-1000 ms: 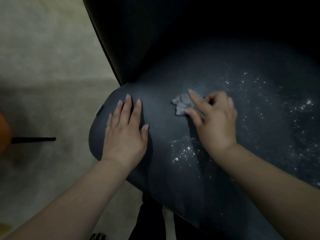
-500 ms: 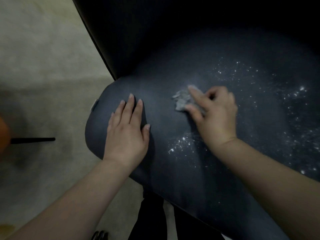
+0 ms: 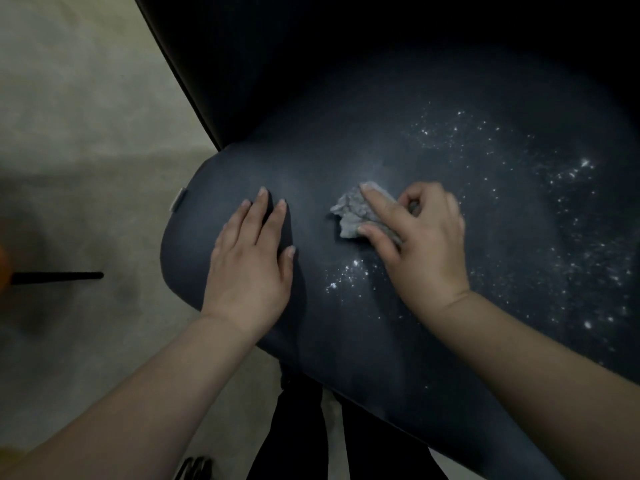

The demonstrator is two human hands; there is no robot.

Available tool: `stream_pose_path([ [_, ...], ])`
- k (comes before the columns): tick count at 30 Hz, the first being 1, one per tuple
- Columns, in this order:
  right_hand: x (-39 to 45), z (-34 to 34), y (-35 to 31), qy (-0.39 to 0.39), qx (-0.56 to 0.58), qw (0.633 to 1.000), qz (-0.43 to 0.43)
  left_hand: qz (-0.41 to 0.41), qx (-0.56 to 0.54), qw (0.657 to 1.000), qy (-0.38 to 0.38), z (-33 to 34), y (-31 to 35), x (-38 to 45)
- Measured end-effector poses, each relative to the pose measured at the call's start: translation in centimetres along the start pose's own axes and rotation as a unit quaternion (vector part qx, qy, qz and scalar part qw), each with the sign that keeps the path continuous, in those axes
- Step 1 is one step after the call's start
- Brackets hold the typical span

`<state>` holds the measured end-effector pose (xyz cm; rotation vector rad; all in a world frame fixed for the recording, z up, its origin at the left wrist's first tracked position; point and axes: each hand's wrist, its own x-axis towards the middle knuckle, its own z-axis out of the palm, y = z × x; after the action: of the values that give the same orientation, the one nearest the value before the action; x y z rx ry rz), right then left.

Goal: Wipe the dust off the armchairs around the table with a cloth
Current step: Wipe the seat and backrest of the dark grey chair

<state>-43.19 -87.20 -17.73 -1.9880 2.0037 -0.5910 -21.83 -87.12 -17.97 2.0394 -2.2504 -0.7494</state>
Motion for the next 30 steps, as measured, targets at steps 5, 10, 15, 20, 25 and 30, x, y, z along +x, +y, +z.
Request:
stream_pose_path([
  [5,-4.0,0.9,-2.2,-0.07,-0.016,0.993,-0.09,-0.001,-0.009,1.0,0.018,0.1,-0.5,-0.4],
  [10,-2.1,0.4,0.8,-0.012,-0.024,0.999,0.035,0.003,0.001,1.0,0.013,0.2,-0.7,-0.4],
  [15,-4.3,1.1,-2.5,-0.022,-0.005,0.999,-0.04,0.001,0.002,1.0,0.007,0.0,-0.7,-0.4],
  [20,-4.4,0.7,-0.6,-0.055,-0.033,0.996,-0.058,0.003,0.01,1.0,0.006,0.1,-0.6,-0.6],
  [25,-3.6,-0.3,1.0,0.003,-0.044,0.998,0.048,0.003,0.014,1.0,0.004,0.1,-0.5,-0.7],
  [30,-6.3,1.0,-2.2,-0.069,-0.026,0.993,-0.095,0.01,0.024,1.0,0.008,0.4,-0.1,-1.0],
])
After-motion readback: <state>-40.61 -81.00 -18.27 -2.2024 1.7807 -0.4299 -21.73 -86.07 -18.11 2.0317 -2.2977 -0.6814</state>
